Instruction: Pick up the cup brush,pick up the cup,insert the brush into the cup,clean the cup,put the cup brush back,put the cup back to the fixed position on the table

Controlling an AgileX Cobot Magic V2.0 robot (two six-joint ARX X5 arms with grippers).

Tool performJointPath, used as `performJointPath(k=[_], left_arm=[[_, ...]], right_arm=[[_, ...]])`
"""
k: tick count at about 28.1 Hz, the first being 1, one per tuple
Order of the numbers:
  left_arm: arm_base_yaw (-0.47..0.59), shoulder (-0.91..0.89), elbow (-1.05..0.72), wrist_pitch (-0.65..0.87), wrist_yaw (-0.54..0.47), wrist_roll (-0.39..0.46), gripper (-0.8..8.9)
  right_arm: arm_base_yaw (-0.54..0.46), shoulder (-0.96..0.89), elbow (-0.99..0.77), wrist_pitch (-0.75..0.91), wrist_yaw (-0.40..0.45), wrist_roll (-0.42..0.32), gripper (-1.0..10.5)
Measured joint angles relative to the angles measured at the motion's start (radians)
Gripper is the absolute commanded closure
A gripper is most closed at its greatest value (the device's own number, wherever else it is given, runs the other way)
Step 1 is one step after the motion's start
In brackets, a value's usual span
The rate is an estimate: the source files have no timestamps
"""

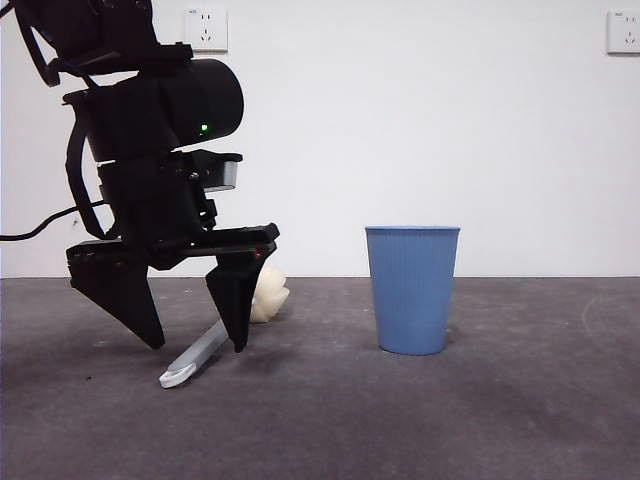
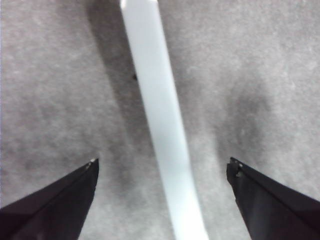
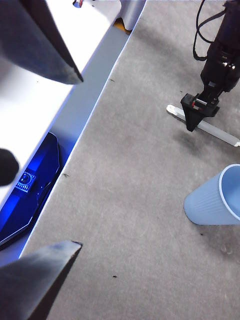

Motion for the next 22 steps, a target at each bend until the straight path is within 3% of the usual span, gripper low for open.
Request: performJointPath(k=[8,17,19,22], left_arm=[[-0.015,0.0,0.0,-0.016,-0.024,-0.015,4.76],[-0.047,0.0,0.0,-0.027,-0.024,-0.056,4.83],[-0.051,0.0,0.0,-0.03,-0.023,-0.064,6.04],[-0.052,0.0,0.0,-0.047,-0.023,-0.068,6.03]], right_arm=[[0.0,0.0,0.0,0.0,0.0,0.0,3.5],[0.0,0.0,0.0,0.0,-0.001,0.0,3.5],[0.0,0.0,0.0,0.0,-0.001,0.0,3.5],[0.0,0.0,0.0,0.0,-0.001,0.005,3.5]])
